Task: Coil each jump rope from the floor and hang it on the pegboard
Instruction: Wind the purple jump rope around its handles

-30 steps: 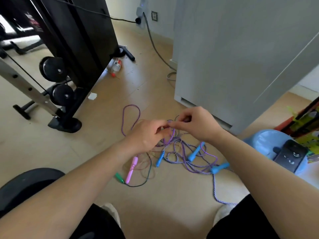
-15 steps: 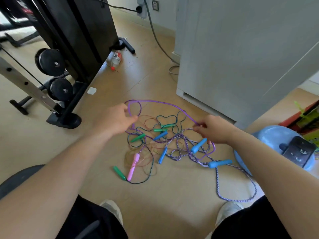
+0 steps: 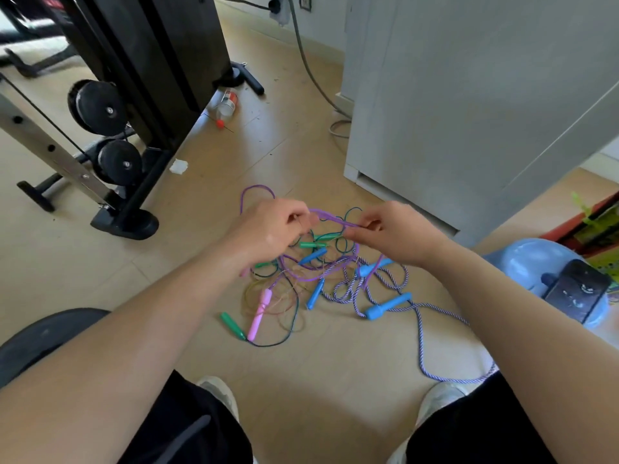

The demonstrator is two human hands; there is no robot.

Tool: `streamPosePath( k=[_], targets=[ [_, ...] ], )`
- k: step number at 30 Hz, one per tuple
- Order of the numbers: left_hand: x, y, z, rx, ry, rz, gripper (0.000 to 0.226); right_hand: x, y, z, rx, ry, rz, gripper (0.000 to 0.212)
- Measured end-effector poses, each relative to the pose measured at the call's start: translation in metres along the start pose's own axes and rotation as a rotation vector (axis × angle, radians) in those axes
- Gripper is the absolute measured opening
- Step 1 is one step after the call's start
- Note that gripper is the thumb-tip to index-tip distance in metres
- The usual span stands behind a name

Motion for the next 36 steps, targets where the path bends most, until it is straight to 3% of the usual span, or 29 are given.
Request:
streamPosePath(
  k=[6,10,13,15,17,19,22,25,28,32,36],
  targets=[
    [-0.018,-0.026,-0.034,-0.083,-0.2,0.261,0.039,0.007,0.007,0.067,0.017,0.214,-0.089,0.021],
    [-0.02,-0.02,-0.043,-0.249,-0.282,0.231,0.025,0.004,-0.004,0.035,-0.001,0.117,0.022,0.019],
    [-0.014,-0.002,-0.025,0.011,-0.15,0.117,0.044,0.003,-0.016,-0.008,-0.049,-0.023,0.067,0.019],
    [-0.005,0.011,0.001,0.219,0.033,0.006,0.042,0.003,-0.016,-0.029,-0.03,-0.095,0.058,0.02],
    [0.002,0.019,0.017,0.237,0.156,-0.043,0.038,0.002,-0.018,-0.035,-0.012,-0.111,0.095,0.026],
    [0.001,0.015,0.019,0.13,0.164,0.018,0.04,0.0,-0.021,-0.028,-0.021,-0.068,0.137,0.035],
    [-0.006,-0.009,0.007,0.124,0.033,0.153,0.045,0.001,-0.017,0.005,-0.03,0.034,0.077,0.041],
    [-0.011,-0.03,-0.009,0.155,-0.094,0.305,0.046,0.007,-0.004,0.047,-0.035,0.155,-0.031,0.035],
    [-0.02,-0.033,-0.027,-0.058,-0.21,0.42,0.043,0.011,0.001,0.063,0.04,0.215,-0.082,0.025],
    [-0.025,-0.021,-0.037,-0.217,-0.291,0.326,0.025,0.008,-0.008,0.038,0.033,0.104,-0.048,0.022],
    [-0.019,0.007,-0.005,0.213,-0.038,0.094,0.046,0.006,-0.016,-0.008,-0.017,-0.072,0.011,0.019]
  ],
)
Point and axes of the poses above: each hand's wrist, its own x-axis away from the middle knuckle, its own y-axis out of the palm, z = x × y, the point moved 3 cm from there along -x, towards the middle knuckle, and after that the axes turned 7 degrees about -y, right-handed, at the moved point
